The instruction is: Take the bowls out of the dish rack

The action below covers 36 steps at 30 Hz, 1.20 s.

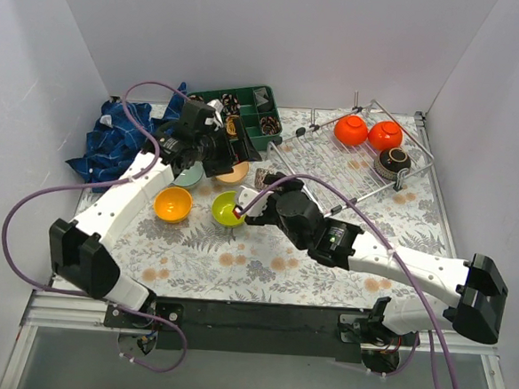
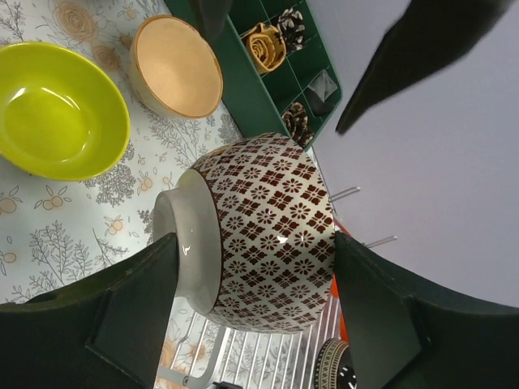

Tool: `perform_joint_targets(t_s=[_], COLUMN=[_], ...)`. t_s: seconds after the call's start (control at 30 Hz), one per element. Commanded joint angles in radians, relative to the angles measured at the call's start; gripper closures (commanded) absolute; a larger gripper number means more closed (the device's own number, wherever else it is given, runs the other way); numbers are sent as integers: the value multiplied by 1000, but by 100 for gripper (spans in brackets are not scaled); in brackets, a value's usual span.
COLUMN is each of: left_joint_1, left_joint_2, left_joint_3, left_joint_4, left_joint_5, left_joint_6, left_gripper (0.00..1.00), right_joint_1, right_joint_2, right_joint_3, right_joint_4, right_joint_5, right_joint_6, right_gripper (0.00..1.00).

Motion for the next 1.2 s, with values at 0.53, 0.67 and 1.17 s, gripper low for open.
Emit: perform_joint_targets(t_s=[0.53,0.67,1.17], left_joint_1=[2,0,-1], left_joint_2=[140,154,158], left_joint_3=[71,67,31], left_joint_4=[-159,-164,-190], left_joint_5=[248,263,323], left_joint_6=[10,19,51], left_gripper=[14,24,97], right_joint_1=[71,85,116], right_joint_2=[35,43,74], right_joint_3=[-114,-128,-151], right_joint_4=[367,396,468], right_joint_5=[71,80,120], right_joint_6=[-351,-387,-462], right_gripper=[99,99,99])
